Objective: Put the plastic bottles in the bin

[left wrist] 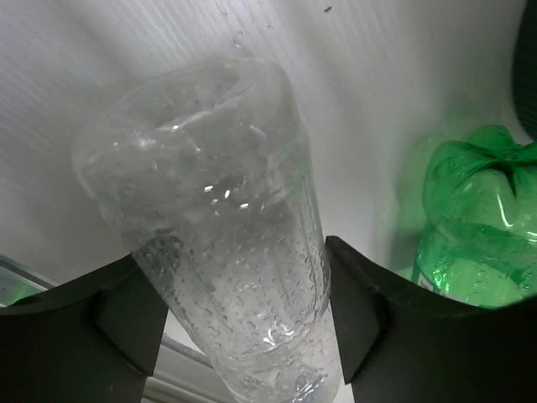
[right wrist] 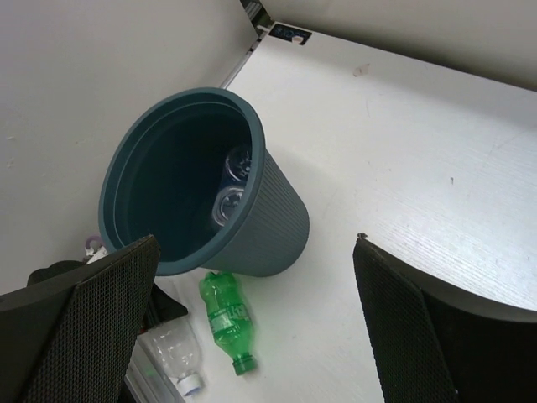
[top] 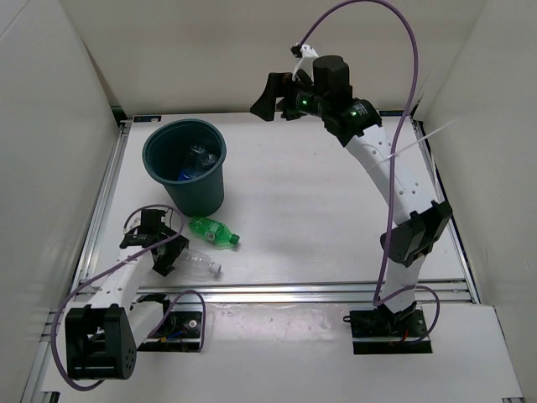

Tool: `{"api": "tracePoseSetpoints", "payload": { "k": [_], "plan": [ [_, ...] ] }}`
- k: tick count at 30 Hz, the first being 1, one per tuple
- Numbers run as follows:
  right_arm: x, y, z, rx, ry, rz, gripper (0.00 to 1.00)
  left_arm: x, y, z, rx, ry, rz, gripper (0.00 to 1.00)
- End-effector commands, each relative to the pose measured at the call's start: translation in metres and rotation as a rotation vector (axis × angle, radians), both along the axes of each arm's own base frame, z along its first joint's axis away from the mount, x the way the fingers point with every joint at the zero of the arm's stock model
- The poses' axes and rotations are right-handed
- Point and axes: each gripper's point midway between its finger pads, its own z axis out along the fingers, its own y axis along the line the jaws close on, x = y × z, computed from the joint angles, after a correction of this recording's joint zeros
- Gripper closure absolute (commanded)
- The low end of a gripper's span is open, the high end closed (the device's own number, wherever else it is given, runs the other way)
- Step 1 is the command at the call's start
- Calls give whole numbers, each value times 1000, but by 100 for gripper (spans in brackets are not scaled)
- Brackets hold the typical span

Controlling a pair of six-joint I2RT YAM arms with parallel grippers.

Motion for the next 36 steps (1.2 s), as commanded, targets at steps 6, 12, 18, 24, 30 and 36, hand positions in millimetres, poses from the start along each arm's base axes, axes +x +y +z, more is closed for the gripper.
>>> {"api": "tracePoseSetpoints", "payload": {
  "k": [6,12,18,24,30,36],
  "plan": [
    [-16,-16,32,41,-53,18,0,0,16,57,64,-55,47,41],
    [-9,-25,22,26,-29,-4,0,13,48,186,218,-284,138,42],
    [-7,-30,22,32,-25,6,0,66,61,341,340,-684,101,42],
    [-4,-35,23,49,-11,23,0,156,73,394,497,-728,10,42],
    [1,-49,20,71,28,17,0,231,61,379,567,-676,-107,10],
    [5,-71,19,72,34,-19,0,226,26,396,605,-716,-152,0]
  ]
}}
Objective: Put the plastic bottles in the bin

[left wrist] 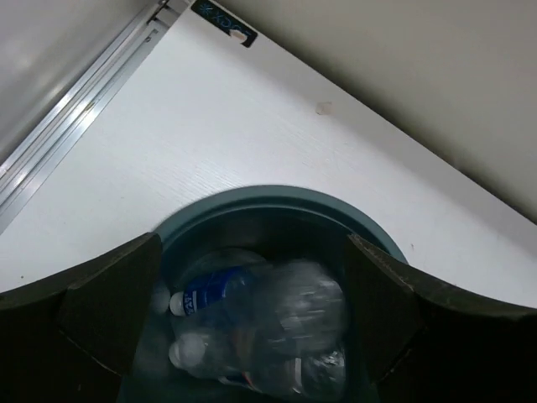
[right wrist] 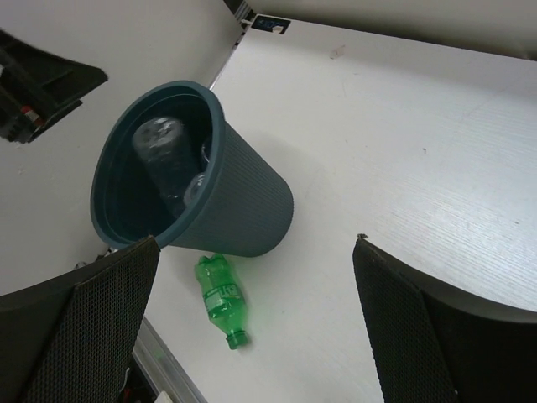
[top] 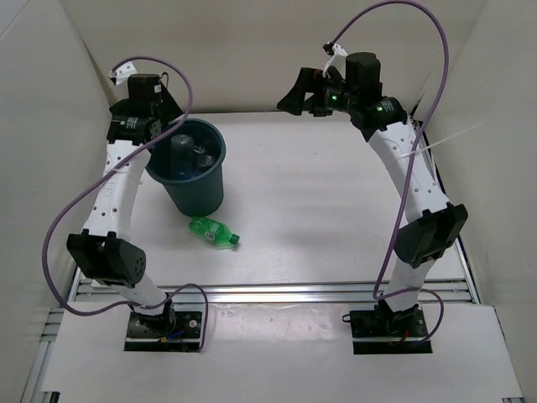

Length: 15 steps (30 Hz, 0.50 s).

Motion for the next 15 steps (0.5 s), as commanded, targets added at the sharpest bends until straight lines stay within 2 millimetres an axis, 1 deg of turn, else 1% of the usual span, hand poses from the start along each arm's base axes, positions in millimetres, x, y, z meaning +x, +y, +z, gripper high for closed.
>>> {"api": "tracePoseSetpoints", "payload": {
  "k": [1,2,3,4,5,6,7,8,9,10,11,13,14,15],
  "plan": [
    [-11,-17,27,33,-51,-7,0,-49,-9,96,55,-226,1,0],
    [-11,-17,23,30,-42,-7,0,-60,-17,100,38,-247,-5,0],
    [-14,-18,22,28,-38,-7,0,-70,-21,82,24,-217,-11,0],
    [-12,-22,22,28,-38,-17,0,-97,-23,95,-18,-273,-30,0],
    [-14,-23,17,22,-22,-17,0,-108,-31,85,-74,-275,-53,0],
    [-14,-23,11,16,-8,-17,0,-113,-55,79,-134,-290,-189,0],
    [-16,-26,16,13,-27,-23,0,-132,-84,49,-195,-252,-350,0],
    [-15,-26,11,8,-16,-23,0,-141,-82,31,-210,-228,-343,0],
    [-18,-26,15,12,-24,-23,0,-152,-99,16,-271,-198,-413,0],
    [-18,-26,9,6,-12,-23,0,-160,-102,1,-312,-176,-417,0],
    [-17,-26,4,2,0,-23,0,-176,-108,-23,-382,-148,-413,0],
    [-20,-27,2,-2,10,-23,0,-190,-116,-42,-441,-124,-416,0],
    [-20,-27,-2,-5,18,-23,0,-195,-119,-64,-458,-88,-410,0],
    [-20,-27,-2,-5,18,-23,0,-203,-121,-67,-497,-97,-405,0]
  ]
}}
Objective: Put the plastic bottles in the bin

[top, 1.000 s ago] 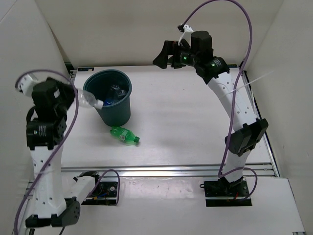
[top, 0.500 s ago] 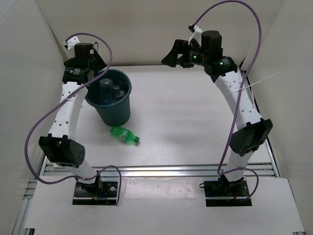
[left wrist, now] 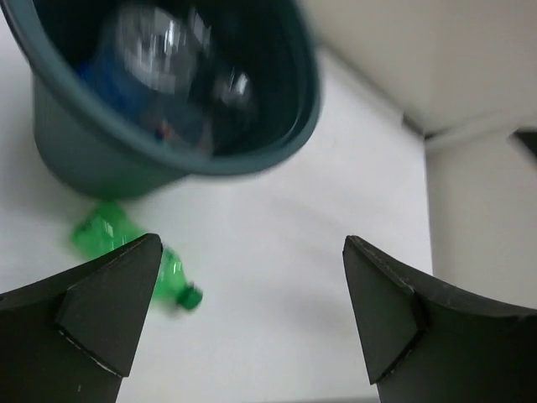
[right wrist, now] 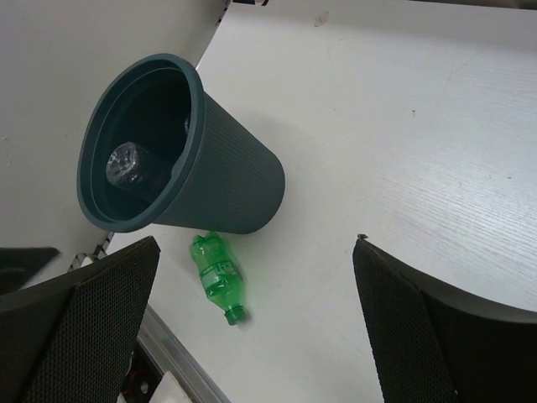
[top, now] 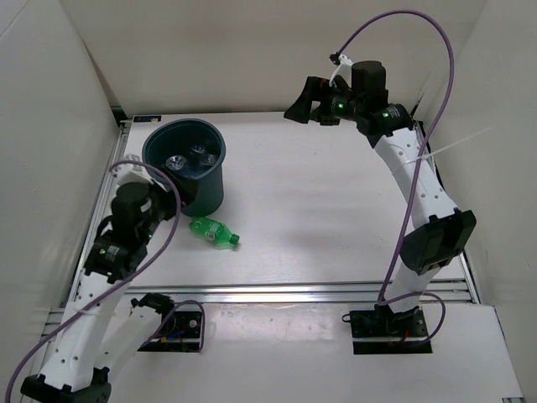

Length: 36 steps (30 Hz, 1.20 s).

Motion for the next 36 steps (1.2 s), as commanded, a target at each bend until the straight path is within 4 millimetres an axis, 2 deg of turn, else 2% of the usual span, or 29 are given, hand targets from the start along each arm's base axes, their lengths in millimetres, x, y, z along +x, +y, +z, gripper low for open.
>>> {"api": "tracePoseSetpoints", "payload": {
  "k": [1,2,5,6,8,9,11,12,14,15,18,19,20,23,24,25,27,32,36],
  "plan": [
    [-10,-3,15,12,-44,13,0,-12,-34,-56,-131,159,-89,0],
    [-10,-3,15,12,-44,13,0,-16,-34,-80,-135,208,-76,0],
    [-11,-2,11,11,-32,22,0,-23,-34,-113,-176,280,-32,0],
    [-11,-2,7,8,-22,22,0,-26,-31,-136,-177,331,-3,0],
    [-15,0,2,9,-2,42,0,-24,-31,-150,-247,356,52,0],
    [-18,-1,1,8,-1,42,0,-23,-32,-168,-261,397,75,0],
    [-20,-1,-4,9,19,39,0,-21,-33,-180,-270,429,93,0],
    [-20,-1,-4,9,19,39,0,-23,-33,-196,-262,480,112,0],
    [-24,-1,-10,7,35,47,0,-18,-31,-206,-281,498,141,0],
    [-27,-2,-5,11,25,47,0,-19,-28,-218,-281,527,167,0],
    [-31,-6,-10,-4,27,41,0,-11,-31,-228,-307,535,178,0],
    [-33,-7,-6,0,17,41,0,-11,-31,-231,-311,550,188,0],
    [-34,-7,-12,-5,31,41,0,-9,-32,-233,-309,554,189,0],
    [-42,-10,-8,-3,24,41,0,-5,-22,-245,-296,581,244,0],
    [-42,-10,-14,-7,37,41,0,-4,-23,-246,-296,582,244,0],
    [-44,-12,-9,-8,19,44,0,-4,-20,-252,-291,599,261,0],
    [-48,-13,-16,-16,38,44,0,3,-19,-253,-306,593,275,0],
    [-53,-15,-12,-18,23,47,0,15,-23,-264,-284,642,289,0],
    [-56,-15,-8,-11,16,56,0,17,-24,-276,-267,700,289,0]
  ]
}}
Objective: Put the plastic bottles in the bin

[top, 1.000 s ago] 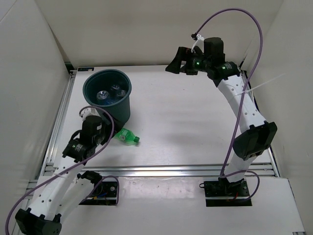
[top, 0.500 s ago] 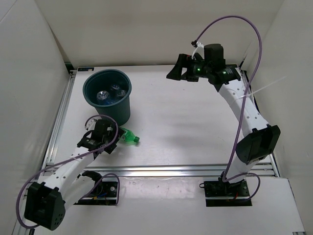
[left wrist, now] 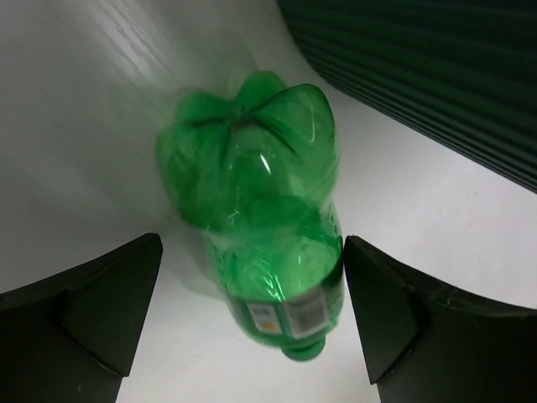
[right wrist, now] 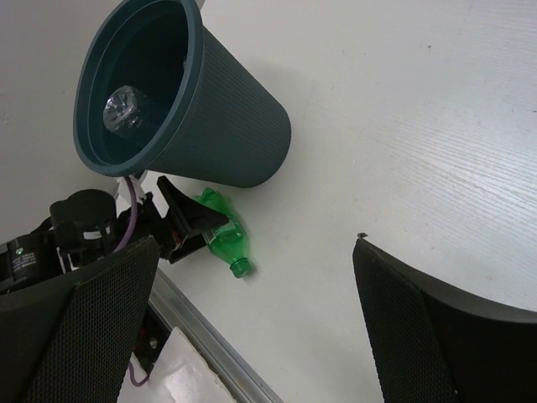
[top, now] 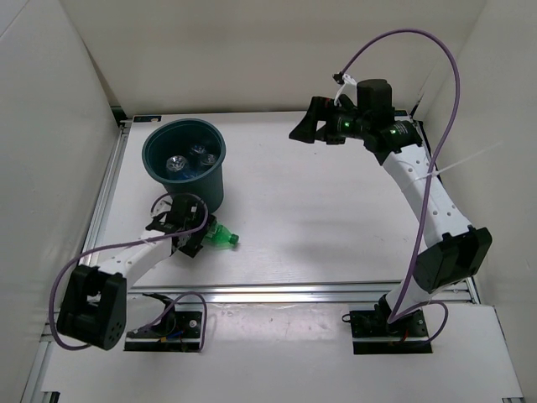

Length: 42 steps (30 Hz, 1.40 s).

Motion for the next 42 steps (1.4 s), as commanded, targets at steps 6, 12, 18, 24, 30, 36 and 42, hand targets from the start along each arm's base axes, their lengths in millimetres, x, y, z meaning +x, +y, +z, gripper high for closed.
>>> {"api": "tracePoseSetpoints", "payload": {
  "k": [6,12,18,24,30,36,42],
  "plan": [
    [-12,-5,14,15,-43,25,0,0,-6,-7,-63,53,4,23],
    [-10,-6,13,6,-51,20,0,-32,-14,1,-176,40,-34,63],
    [-7,-8,8,-11,-52,4,0,-48,23,84,-60,-124,50,65],
    [0,-2,0,-5,-19,20,0,-21,76,242,243,-360,123,66],
    [6,7,8,33,-9,42,0,70,99,366,593,-564,109,64],
    [5,8,12,40,-17,50,0,158,94,362,776,-465,34,49],
    [-6,-5,13,-2,-62,23,0,180,92,330,800,-400,34,13]
  ]
}}
